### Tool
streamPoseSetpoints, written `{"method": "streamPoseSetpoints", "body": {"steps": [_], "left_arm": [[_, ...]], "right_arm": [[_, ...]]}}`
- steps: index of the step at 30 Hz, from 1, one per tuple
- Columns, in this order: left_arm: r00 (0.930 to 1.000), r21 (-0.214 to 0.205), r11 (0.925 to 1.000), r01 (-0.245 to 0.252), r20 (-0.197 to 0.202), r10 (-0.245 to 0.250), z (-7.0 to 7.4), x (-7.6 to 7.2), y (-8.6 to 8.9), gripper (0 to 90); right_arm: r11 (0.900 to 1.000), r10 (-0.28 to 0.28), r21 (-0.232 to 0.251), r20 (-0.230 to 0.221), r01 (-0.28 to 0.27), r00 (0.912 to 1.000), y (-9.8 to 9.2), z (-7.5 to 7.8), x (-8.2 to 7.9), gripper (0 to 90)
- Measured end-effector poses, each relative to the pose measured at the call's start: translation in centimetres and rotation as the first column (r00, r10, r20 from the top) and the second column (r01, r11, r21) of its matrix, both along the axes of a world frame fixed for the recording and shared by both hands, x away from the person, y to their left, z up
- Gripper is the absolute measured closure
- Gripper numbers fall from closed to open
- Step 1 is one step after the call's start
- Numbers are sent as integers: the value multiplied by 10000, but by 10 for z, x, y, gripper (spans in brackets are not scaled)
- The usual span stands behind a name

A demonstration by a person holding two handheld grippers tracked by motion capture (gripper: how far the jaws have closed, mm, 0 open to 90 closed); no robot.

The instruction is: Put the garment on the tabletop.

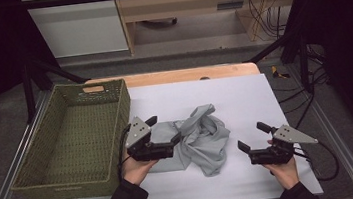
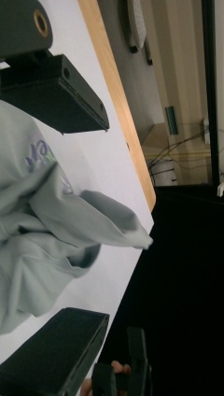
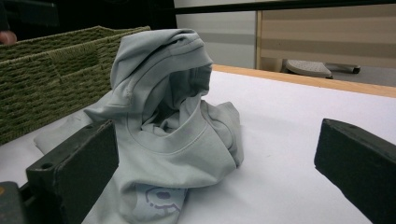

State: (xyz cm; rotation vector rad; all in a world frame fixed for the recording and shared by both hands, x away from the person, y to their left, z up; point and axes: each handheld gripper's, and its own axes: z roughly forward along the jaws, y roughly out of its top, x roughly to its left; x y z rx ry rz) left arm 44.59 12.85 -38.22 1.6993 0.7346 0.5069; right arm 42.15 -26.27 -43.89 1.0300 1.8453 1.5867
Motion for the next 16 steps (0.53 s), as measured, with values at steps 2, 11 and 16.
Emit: {"method": "streamPoseSetpoints", "body": {"steps": [2,11,16], "left_arm": [[9999,-110,9998,-136,22,136,-9,-4,7,60],[9997,-382,9993,-41,249,50,-28,-18,26,42],[9996,-407,9988,-260,74,264,-37,-20,32,35]], "right_arm": [[10000,77,-38,108,-76,9999,-1,0,1,1],[9999,95,128,69,-96,9999,-5,2,0,1],[9999,-4,159,2,4,10000,-8,1,0,1]]}}
